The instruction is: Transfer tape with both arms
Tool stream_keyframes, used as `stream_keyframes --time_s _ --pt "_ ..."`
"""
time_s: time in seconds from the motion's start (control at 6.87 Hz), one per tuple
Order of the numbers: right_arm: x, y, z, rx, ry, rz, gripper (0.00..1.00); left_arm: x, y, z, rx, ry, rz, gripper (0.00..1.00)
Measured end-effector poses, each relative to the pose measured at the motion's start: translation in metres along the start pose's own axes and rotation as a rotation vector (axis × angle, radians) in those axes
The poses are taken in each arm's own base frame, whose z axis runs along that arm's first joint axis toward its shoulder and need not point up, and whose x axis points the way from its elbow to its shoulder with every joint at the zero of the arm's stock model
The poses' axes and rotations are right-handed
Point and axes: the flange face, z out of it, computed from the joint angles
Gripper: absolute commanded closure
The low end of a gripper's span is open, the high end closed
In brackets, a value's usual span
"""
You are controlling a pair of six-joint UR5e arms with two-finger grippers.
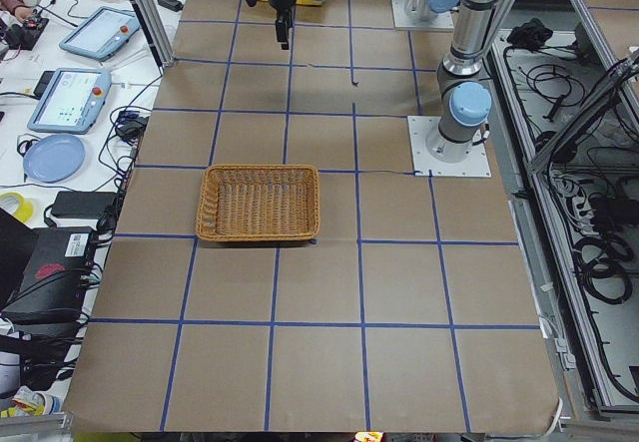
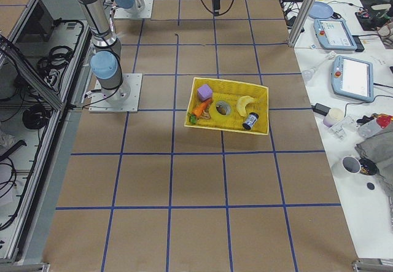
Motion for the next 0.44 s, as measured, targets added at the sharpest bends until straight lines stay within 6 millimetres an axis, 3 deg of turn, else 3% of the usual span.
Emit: stream_keyframes --time_s 0.44 --pt "-0.0006 0.0001 0.0002 0.0 -0.002 -0.004 0.0 0.0001 0.0046 -0.0024 0.007 -0.003 -0.001 0.0"
